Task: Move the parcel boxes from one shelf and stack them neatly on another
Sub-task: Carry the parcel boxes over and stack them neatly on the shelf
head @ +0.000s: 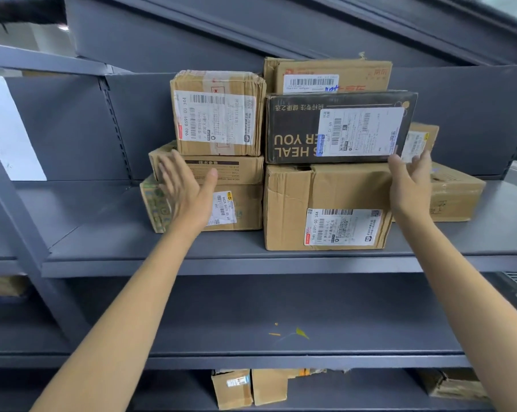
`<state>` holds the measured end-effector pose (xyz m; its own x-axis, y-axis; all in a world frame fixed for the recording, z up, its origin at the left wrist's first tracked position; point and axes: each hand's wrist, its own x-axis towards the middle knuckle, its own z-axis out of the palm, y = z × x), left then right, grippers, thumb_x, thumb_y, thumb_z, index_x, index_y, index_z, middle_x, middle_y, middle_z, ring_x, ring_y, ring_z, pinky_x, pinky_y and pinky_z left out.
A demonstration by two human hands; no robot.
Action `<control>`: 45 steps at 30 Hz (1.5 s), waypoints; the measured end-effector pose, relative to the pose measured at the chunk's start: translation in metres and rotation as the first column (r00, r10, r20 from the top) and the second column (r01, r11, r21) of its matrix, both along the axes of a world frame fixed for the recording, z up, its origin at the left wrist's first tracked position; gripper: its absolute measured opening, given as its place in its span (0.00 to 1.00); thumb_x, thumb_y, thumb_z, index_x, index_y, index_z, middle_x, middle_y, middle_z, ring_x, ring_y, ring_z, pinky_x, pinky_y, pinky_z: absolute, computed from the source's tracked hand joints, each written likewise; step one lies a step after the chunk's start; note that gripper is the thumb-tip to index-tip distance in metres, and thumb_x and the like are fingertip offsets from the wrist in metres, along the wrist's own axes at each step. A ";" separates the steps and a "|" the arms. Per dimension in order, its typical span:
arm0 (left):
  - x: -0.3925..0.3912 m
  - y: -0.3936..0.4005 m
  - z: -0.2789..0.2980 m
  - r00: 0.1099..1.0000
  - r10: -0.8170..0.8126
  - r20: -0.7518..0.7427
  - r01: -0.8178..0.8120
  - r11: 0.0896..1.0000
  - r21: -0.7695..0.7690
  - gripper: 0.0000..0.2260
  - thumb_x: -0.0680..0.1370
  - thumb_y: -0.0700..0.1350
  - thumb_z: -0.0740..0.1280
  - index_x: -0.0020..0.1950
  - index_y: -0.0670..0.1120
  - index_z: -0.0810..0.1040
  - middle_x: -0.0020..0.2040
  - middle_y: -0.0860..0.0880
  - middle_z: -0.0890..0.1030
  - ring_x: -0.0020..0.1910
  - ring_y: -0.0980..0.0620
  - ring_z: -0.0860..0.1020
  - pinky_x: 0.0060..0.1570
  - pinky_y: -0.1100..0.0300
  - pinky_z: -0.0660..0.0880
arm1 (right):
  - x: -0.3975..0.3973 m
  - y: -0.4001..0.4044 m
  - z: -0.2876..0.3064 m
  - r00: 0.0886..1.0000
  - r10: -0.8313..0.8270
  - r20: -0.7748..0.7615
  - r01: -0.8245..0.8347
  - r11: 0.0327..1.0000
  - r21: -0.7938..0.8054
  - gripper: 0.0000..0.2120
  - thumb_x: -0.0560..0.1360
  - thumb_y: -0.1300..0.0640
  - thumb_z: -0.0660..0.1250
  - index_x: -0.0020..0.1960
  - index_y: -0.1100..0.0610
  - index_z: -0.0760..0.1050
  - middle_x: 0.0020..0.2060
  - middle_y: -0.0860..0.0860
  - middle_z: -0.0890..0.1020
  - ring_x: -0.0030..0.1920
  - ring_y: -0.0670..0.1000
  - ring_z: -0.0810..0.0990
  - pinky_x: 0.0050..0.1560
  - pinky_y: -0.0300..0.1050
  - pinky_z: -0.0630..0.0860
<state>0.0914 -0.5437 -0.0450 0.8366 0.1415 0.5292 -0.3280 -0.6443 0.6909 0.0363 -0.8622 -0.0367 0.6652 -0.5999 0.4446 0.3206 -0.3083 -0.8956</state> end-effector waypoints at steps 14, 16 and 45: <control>-0.030 -0.097 -0.033 0.979 -0.119 0.167 0.017 0.858 0.513 0.34 0.80 0.56 0.51 0.71 0.43 0.30 0.72 0.45 0.29 0.73 0.48 0.32 0.72 0.48 0.33 | -0.013 -0.001 -0.035 0.997 -0.014 -0.082 -0.032 0.847 -0.531 0.41 0.79 0.48 0.61 0.76 0.61 0.37 0.77 0.56 0.42 0.77 0.51 0.42 0.76 0.48 0.43; -0.032 -0.104 -0.031 0.991 -0.058 0.117 -0.016 0.835 0.549 0.35 0.81 0.54 0.53 0.70 0.42 0.28 0.74 0.42 0.31 0.74 0.45 0.33 0.72 0.47 0.33 | -0.016 -0.008 -0.033 0.990 -0.059 -0.129 -0.033 0.788 -0.615 0.41 0.79 0.46 0.60 0.76 0.62 0.36 0.77 0.57 0.41 0.77 0.52 0.40 0.76 0.48 0.42; -0.085 -0.201 -0.021 0.999 0.002 0.053 -0.041 0.672 0.740 0.39 0.78 0.53 0.59 0.72 0.46 0.30 0.75 0.39 0.34 0.74 0.39 0.34 0.72 0.40 0.37 | -0.030 -0.233 -0.034 0.876 -0.060 -0.478 -0.036 0.981 -0.190 0.43 0.77 0.46 0.63 0.77 0.63 0.39 0.77 0.58 0.44 0.77 0.53 0.46 0.74 0.46 0.49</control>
<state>0.0065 -0.7446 -0.0663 0.8116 -0.2950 0.5043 -0.3246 -0.9453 -0.0305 0.0060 -1.0949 -0.0707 0.8182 -0.5468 0.1775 -0.1381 -0.4867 -0.8626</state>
